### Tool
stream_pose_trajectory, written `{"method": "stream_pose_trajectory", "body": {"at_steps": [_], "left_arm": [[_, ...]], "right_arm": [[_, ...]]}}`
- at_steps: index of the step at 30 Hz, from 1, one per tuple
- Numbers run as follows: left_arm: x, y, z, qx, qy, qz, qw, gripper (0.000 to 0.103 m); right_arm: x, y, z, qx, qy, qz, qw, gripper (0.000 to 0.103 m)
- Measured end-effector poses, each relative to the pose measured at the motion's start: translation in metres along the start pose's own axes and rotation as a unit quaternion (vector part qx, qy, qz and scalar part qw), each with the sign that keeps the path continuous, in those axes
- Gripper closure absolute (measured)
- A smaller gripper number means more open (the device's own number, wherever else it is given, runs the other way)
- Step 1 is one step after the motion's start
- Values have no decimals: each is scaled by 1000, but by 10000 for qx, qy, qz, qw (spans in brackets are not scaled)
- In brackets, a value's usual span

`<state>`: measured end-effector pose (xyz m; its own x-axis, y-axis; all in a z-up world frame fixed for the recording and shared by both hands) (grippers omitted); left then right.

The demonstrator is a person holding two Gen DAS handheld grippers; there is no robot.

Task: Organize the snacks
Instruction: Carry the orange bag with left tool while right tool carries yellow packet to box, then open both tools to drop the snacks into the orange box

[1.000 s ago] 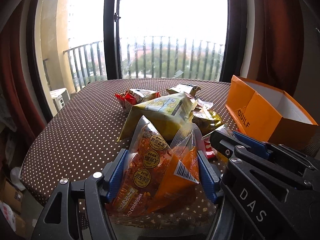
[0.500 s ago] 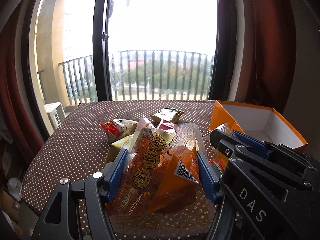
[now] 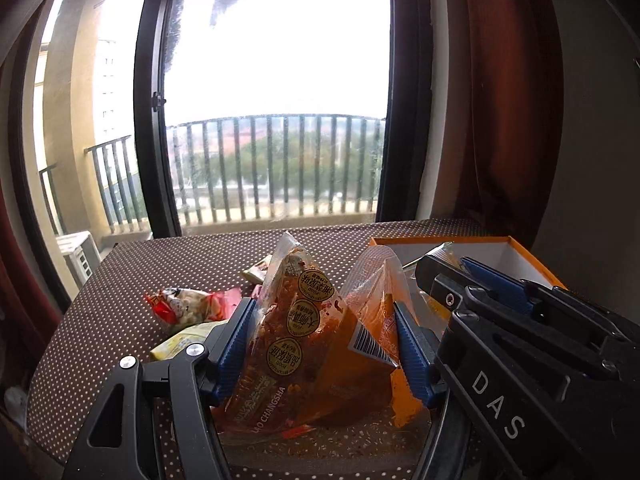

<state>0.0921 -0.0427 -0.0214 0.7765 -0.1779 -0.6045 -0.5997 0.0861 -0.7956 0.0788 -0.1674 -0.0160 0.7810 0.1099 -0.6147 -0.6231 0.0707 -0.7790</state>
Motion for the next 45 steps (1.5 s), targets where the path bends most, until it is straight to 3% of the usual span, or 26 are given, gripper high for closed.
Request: {"method": "stream_pose_trajectory", "body": {"at_steps": [9, 14, 25, 32, 36, 37, 38, 41, 45], "left_arm": [[29, -23, -48, 247, 266, 69, 9993, 35], [57, -32, -71, 366, 429, 304, 9979, 35], [122, -27, -110, 503, 650, 1217, 9892, 35], [147, -12, -124, 312, 534, 1581, 9855, 34], [148, -13, -124, 162, 528, 1587, 9858, 33], [147, -14, -126, 145, 553, 1618, 9852, 32], [148, -15, -125, 103, 587, 1613, 9851, 31], [147, -16, -123, 55, 614, 1634, 9846, 27], [137, -17, -122, 245, 605, 1548, 9858, 24]], "right_arm": [[3, -15, -61, 340, 259, -134, 9990, 77], [13, -20, -99, 536, 345, -60, 9979, 77], [60, -8, -161, 920, 338, 624, 9932, 76], [89, -4, -173, 838, 133, 999, 9914, 75], [99, -8, -172, 608, 65, 1082, 9923, 74], [98, -10, -171, 536, 85, 1020, 9933, 72], [99, -12, -170, 465, 91, 1008, 9938, 56], [95, -16, -171, 458, 92, 824, 9955, 28], [94, -13, -167, 521, 253, 868, 9945, 23]]}}
Point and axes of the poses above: each gripper's, at about its wrist camera, not at the fingertips, and x roughly the way its jaws point, z to its left, y to its underside, the point moved 4 cm from there along x, roughly the way its jaws point, and after that the axes turned 8 degrees about z, right-handed, at the moved point
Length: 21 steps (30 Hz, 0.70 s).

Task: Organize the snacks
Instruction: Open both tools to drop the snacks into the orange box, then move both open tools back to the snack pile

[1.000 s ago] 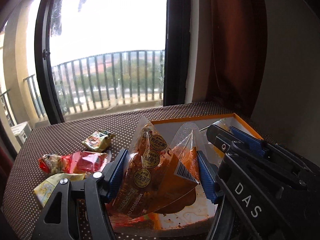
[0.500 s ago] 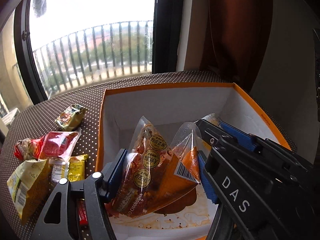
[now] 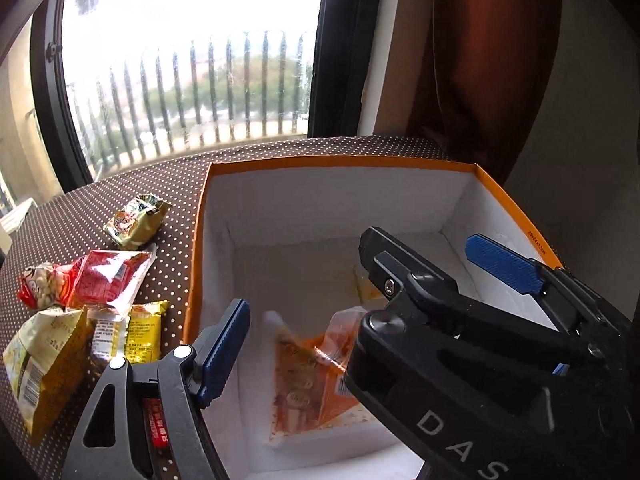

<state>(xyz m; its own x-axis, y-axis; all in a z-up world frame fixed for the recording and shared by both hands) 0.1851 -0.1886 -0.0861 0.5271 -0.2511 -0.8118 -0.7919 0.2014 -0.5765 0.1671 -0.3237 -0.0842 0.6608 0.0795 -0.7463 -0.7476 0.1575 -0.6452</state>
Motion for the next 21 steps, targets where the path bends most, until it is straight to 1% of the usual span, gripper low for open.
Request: {"method": "stream_pose_trajectory", "body": {"at_steps": [2, 5, 9, 21], "left_arm": [[-7, 2, 1, 79, -15, -93, 9999, 20], [-16, 5, 4, 159, 46, -172, 9997, 16], [-31, 11, 6, 279, 158, -271, 9991, 16], [-77, 27, 23, 432, 187, -653, 9968, 15]], "right_arm": [[-5, 4, 1, 116, 7, -26, 9999, 23], [-16, 9, 5, 203, 81, -130, 9997, 23], [-30, 16, 12, 304, 198, -257, 9990, 22], [-70, 28, 45, 256, 465, -555, 9970, 22]]}}
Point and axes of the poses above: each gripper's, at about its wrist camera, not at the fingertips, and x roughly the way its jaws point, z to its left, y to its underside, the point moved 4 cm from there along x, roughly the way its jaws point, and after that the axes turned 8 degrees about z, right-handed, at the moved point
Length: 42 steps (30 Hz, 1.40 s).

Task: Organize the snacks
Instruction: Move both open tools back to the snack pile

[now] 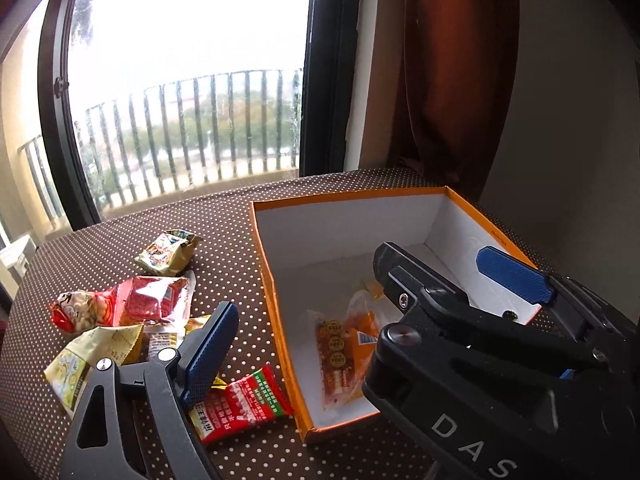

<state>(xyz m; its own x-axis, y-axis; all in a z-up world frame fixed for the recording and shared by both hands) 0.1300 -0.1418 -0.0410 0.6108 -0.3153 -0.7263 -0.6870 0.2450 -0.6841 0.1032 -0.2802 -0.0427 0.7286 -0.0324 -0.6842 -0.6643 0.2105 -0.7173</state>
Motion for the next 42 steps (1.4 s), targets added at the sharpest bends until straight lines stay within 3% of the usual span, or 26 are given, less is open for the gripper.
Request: {"method": "stream_pose_trajectory", "body": {"at_steps": [21, 25, 32, 42], "left_arm": [[-43, 18, 53, 42, -320, -393, 9987, 15], [-49, 18, 67, 46, -395, -459, 9982, 15], [-51, 20, 92, -31, -599, -560, 9966, 8], [-47, 29, 131, -223, -857, -537, 9946, 1]], "right_arm": [[-18, 15, 68, -273, -103, -156, 9995, 22], [-16, 14, 82, -288, -124, -209, 9993, 17], [-11, 13, 105, -380, -130, -326, 9987, 9], [5, 18, 135, -541, -252, -296, 9978, 5]]}}
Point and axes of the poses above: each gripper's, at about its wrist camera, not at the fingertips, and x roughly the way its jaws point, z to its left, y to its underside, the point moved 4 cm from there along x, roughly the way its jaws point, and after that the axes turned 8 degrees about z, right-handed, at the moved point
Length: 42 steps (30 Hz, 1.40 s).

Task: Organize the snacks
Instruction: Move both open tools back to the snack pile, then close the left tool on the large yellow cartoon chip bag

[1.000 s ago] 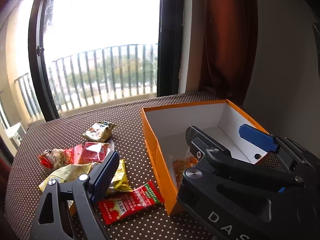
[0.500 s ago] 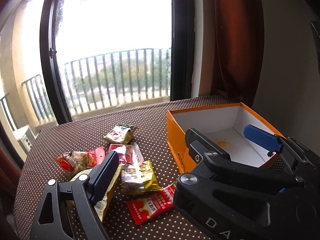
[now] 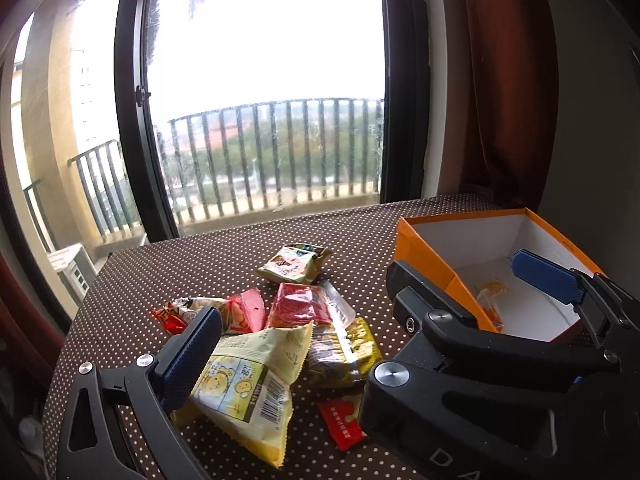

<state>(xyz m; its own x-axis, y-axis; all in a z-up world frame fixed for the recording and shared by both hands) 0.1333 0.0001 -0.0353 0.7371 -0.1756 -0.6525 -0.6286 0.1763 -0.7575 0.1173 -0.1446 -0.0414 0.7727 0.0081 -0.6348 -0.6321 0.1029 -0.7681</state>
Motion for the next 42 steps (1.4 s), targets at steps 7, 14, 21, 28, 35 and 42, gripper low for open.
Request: {"method": "stream_pose_trajectory", "body": {"at_steps": [7, 14, 21, 28, 35, 42], "left_arm": [[16, 10, 33, -357, -158, 254, 9989, 1], [37, 17, 52, -494, -146, 538, 9972, 1], [60, 26, 60, -539, -157, 838, 9949, 1], [82, 38, 72, -609, -261, 1192, 9907, 1], [94, 46, 81, -878, 88, 1316, 9874, 0], [98, 54, 70, -738, -72, 1239, 9895, 4]], "right_arm": [[21, 5, 18, -43, -159, 191, 9997, 5], [44, 11, 33, -96, -286, 521, 9982, 5], [68, 19, 42, -113, -246, 803, 9964, 5], [90, 25, 48, -145, -168, 1093, 9938, 5], [108, 34, 51, -105, -164, 1360, 9905, 5], [117, 42, 51, -60, -82, 1455, 9893, 5]]}}
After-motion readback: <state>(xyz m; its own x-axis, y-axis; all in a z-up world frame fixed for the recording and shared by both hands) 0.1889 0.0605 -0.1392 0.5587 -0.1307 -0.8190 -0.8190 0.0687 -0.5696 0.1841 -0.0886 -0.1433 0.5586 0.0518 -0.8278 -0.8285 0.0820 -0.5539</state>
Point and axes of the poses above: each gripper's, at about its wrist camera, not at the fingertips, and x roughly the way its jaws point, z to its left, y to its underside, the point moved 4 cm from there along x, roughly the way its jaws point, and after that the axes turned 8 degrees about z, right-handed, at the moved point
